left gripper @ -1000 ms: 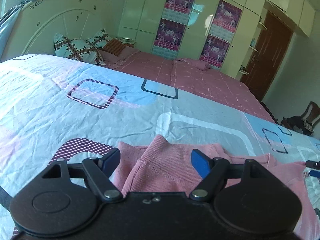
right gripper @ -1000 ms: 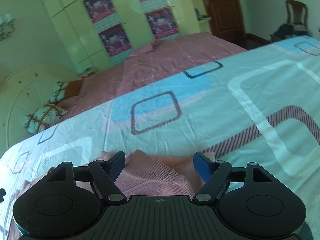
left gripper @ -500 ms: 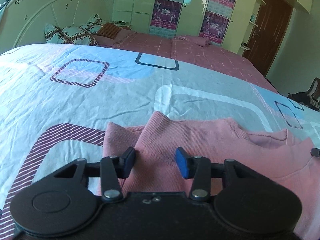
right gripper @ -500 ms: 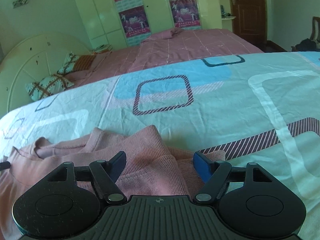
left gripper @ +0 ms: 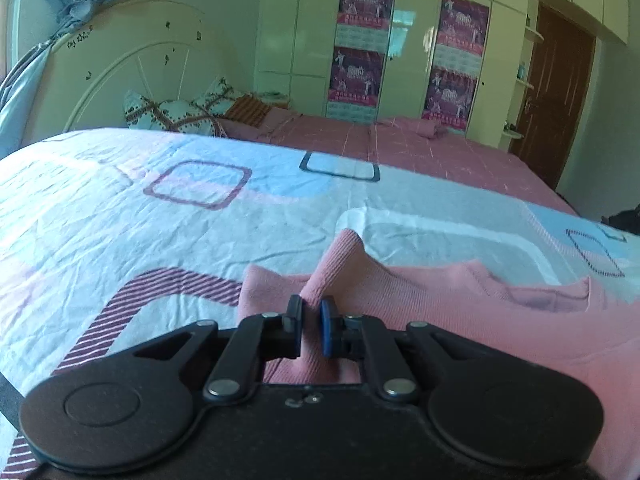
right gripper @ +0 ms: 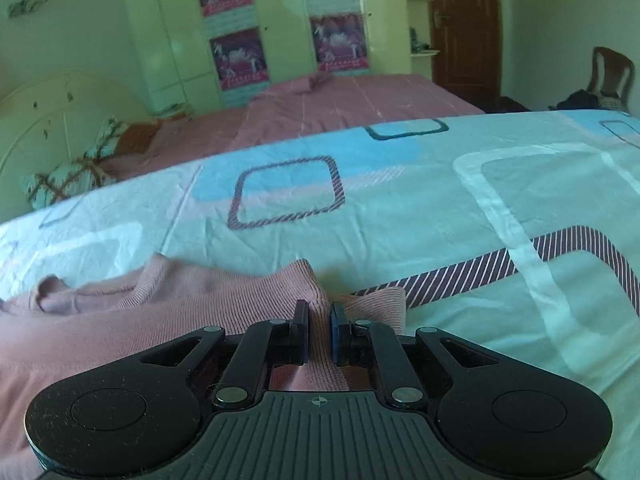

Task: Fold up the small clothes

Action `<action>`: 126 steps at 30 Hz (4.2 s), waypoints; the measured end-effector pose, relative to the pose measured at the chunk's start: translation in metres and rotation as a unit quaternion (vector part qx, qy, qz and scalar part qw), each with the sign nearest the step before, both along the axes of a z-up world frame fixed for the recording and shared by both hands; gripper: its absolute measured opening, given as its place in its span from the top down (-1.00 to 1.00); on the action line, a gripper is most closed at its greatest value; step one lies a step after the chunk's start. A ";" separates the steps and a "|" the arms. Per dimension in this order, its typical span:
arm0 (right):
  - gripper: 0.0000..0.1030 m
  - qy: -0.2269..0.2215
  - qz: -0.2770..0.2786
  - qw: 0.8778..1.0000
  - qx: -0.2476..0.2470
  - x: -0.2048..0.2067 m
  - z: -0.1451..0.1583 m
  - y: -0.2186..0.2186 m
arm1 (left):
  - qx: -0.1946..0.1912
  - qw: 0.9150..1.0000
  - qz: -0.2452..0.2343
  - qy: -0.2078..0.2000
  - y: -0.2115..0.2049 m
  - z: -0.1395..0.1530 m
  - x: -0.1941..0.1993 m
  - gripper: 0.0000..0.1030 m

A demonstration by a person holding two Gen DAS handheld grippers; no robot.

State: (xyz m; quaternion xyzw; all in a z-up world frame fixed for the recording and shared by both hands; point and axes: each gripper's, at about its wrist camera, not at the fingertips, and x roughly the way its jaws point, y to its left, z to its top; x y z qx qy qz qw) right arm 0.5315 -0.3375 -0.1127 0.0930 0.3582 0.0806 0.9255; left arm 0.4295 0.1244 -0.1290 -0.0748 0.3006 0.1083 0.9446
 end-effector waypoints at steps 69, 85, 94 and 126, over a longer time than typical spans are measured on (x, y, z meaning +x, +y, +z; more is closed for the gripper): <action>-0.29 0.053 0.064 0.989 -0.123 -0.171 -0.006 0.026 | 0.003 0.993 -0.070 0.099 -0.043 -0.009 -0.106 -0.37; -0.29 0.011 0.088 0.994 -0.058 -0.172 0.043 0.107 | -0.016 0.991 -0.071 0.113 -0.026 -0.008 -0.132 -0.41; -0.29 -0.002 0.131 0.990 -0.042 -0.159 0.048 0.162 | -0.048 0.992 -0.055 0.102 -0.021 0.016 -0.138 -0.43; -0.29 0.030 0.117 0.990 -0.072 -0.126 0.008 0.178 | -0.121 0.980 -0.019 0.157 -0.014 0.008 -0.144 -0.62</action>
